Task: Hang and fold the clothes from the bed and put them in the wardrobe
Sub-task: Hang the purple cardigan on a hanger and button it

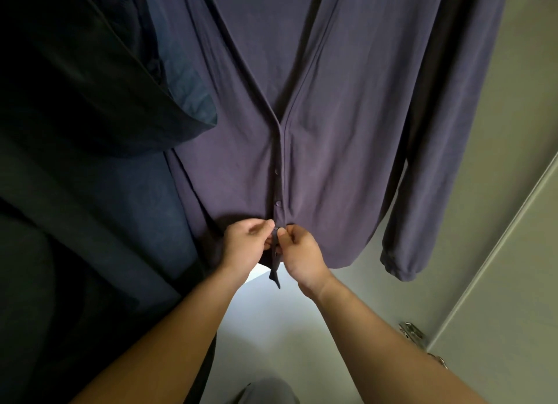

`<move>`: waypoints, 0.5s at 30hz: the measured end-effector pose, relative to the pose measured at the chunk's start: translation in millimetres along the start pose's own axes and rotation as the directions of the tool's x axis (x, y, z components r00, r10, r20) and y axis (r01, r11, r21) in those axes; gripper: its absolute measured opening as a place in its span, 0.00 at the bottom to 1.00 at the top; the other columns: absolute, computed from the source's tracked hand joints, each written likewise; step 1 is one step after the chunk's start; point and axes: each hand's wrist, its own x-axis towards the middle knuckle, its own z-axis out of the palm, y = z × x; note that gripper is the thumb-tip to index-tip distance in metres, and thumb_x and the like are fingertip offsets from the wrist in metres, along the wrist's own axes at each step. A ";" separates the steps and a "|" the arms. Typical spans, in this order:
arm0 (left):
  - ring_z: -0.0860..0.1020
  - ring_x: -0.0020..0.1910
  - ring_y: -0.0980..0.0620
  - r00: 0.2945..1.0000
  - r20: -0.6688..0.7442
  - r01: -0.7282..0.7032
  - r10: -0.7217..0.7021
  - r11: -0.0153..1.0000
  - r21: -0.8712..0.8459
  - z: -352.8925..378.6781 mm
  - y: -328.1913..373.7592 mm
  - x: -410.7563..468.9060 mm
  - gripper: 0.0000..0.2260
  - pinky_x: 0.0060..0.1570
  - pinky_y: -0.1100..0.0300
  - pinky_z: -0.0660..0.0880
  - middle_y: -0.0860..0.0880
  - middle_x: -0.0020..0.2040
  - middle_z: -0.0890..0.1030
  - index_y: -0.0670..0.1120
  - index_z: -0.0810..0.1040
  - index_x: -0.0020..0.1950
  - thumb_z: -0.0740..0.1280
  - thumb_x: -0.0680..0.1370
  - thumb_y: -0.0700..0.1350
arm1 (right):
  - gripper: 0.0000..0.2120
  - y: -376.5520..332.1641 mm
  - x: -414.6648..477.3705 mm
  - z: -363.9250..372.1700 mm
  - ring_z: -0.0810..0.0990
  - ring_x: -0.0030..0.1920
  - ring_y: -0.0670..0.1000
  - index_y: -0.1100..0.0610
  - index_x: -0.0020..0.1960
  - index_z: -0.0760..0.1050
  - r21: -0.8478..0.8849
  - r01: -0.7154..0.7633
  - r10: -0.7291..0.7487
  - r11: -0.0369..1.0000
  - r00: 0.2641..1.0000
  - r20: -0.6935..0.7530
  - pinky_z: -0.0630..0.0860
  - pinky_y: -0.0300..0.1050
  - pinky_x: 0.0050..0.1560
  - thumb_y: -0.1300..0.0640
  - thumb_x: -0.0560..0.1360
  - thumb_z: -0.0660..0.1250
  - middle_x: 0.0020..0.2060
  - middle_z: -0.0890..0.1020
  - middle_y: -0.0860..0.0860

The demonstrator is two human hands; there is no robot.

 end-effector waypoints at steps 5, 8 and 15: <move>0.85 0.37 0.55 0.996 0.038 -0.078 0.077 0.997 0.018 -2.2 -7.7 0.3 0.06 0.42 0.63 0.81 0.51 0.38 0.87 0.50 0.85 0.44 0.72 0.79 0.42 | 0.13 -2.0 0.9 -1.8 0.72 0.25 0.41 0.61 0.44 0.71 -0.044 0.029 -0.031 0.999 0.999 -0.033 0.68 0.33 0.22 0.55 0.84 0.58 0.33 0.76 0.53; 0.85 0.36 0.54 0.998 0.018 -0.069 0.068 0.996 0.052 -2.0 -10.2 2.1 0.09 0.41 0.63 0.81 0.52 0.36 0.86 0.52 0.84 0.41 0.71 0.79 0.42 | 0.13 -0.4 -0.3 0.3 0.71 0.25 0.41 0.56 0.42 0.68 -0.099 0.066 -0.070 0.993 0.997 -0.033 0.68 0.32 0.24 0.55 0.84 0.58 0.32 0.74 0.50; 0.83 0.37 0.50 0.969 0.107 0.242 -0.221 0.931 -0.272 1.3 -5.2 7.3 0.05 0.43 0.58 0.81 0.46 0.36 0.85 0.39 0.83 0.49 0.68 0.81 0.38 | 0.14 -1.5 2.3 -7.1 0.70 0.33 0.45 0.50 0.39 0.63 -0.342 0.225 -0.230 0.912 0.973 0.028 0.67 0.35 0.30 0.54 0.84 0.58 0.37 0.73 0.48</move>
